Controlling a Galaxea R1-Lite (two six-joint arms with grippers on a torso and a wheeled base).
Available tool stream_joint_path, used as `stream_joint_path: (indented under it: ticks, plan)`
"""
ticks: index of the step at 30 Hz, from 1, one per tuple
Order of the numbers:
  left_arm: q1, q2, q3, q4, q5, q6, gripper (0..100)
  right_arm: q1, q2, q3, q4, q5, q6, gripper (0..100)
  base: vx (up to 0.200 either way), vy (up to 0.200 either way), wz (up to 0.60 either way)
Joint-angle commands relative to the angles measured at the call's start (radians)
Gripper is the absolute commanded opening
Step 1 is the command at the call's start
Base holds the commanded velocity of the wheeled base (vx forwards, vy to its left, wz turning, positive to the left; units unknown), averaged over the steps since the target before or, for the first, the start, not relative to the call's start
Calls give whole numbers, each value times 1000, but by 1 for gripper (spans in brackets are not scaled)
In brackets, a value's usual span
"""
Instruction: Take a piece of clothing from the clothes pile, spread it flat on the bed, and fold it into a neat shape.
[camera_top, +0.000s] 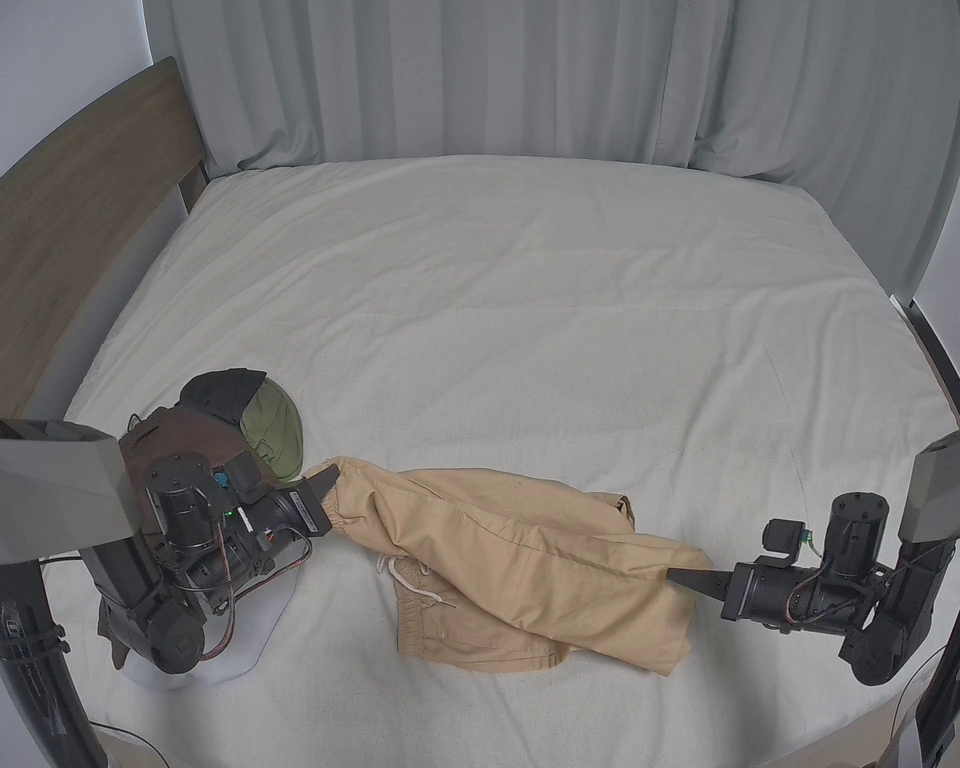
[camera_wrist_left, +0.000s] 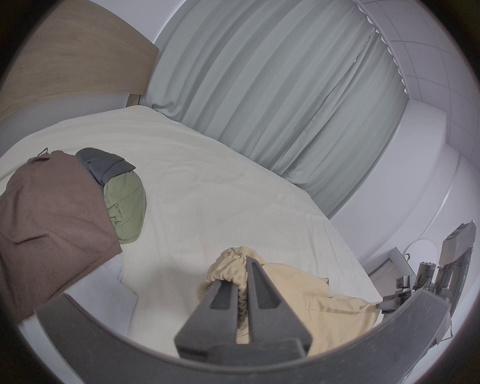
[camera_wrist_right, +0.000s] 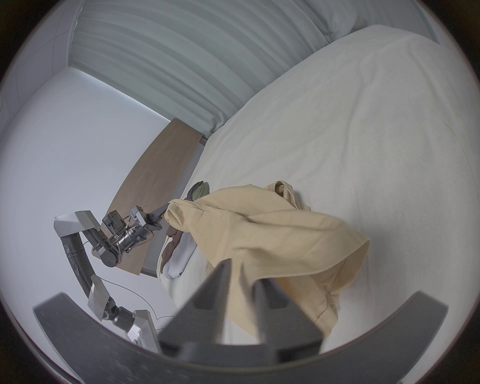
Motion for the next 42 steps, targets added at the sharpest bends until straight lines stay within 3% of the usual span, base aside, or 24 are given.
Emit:
stream_joint_path:
  ticks: [1, 15, 21, 31, 32, 42]
  plan:
    - [0, 1, 0, -4, 0, -1, 0, 14, -4, -7, -1, 1, 3, 100, 0, 0, 0]
    - [0, -2, 0, -4, 0, -1, 0, 75, 91, -35, -2, -9, 9, 100, 0, 0, 0]
    - [0, -2, 0, -4, 0, -1, 0, 120, 139, -59, -4, -81, 10, 100, 0, 0, 0]
    - [0, -2, 0, -4, 0, -1, 0, 116, 144, -72, -4, -98, 10, 100, 0, 0, 0]
    - [0, -2, 0, -4, 0, -1, 0, 116, 144, -72, -4, -99, 10, 0, 0, 0, 0]
    - [1, -2, -8, -4, 0, -2, 0, 107, 121, -72, -6, -104, 7, 0, 0, 0, 0]
